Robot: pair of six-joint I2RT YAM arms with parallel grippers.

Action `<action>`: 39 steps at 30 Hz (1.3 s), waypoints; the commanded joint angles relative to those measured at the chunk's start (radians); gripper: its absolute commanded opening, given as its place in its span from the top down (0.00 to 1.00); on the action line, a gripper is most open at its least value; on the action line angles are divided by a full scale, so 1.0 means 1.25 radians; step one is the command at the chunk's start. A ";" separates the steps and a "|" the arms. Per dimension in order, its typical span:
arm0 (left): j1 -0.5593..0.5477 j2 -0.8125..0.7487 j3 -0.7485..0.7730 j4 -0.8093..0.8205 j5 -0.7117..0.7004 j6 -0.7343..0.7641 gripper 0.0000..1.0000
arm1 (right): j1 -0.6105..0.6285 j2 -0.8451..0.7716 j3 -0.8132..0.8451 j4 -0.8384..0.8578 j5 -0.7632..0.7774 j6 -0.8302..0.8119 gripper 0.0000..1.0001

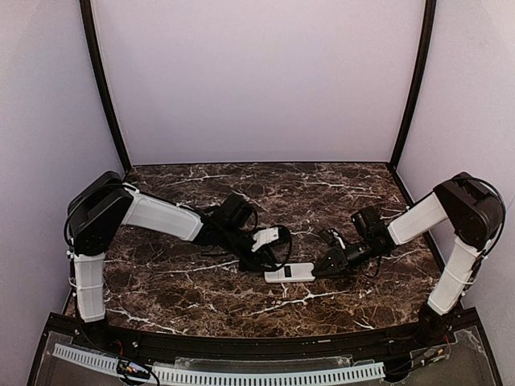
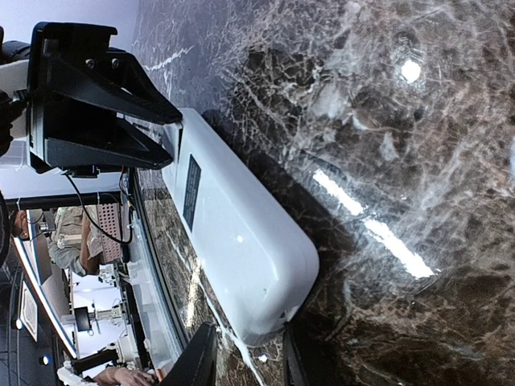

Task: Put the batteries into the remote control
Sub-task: Load the battery cover onto the remote control without the battery cover.

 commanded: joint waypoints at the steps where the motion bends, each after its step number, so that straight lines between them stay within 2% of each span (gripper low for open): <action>1: -0.018 0.013 0.010 -0.065 0.032 0.026 0.77 | -0.001 0.010 0.007 0.010 -0.005 -0.003 0.73; 10: -0.028 0.020 0.021 -0.121 0.023 0.052 0.77 | -0.002 0.013 0.022 0.009 0.000 -0.004 0.72; 19: -0.029 -0.012 0.025 -0.118 0.005 0.011 0.70 | -0.003 0.031 0.076 0.009 0.013 0.004 0.71; 22: -0.029 -0.035 0.022 -0.111 -0.010 0.000 0.65 | -0.003 0.035 0.082 0.007 0.012 0.004 0.69; 26: -0.028 -0.076 0.000 -0.056 -0.056 -0.062 0.52 | -0.003 0.039 0.092 0.002 0.016 0.002 0.64; 30: -0.018 -0.116 -0.019 -0.008 -0.112 -0.164 0.46 | -0.003 0.056 0.109 0.004 0.014 0.003 0.63; 34: 0.000 -0.159 -0.061 0.017 -0.147 -0.241 0.45 | -0.003 0.062 0.118 0.004 0.010 0.003 0.64; 39: 0.010 -0.232 -0.186 0.104 -0.188 -0.342 0.47 | -0.003 0.070 0.124 0.018 -0.007 0.005 0.64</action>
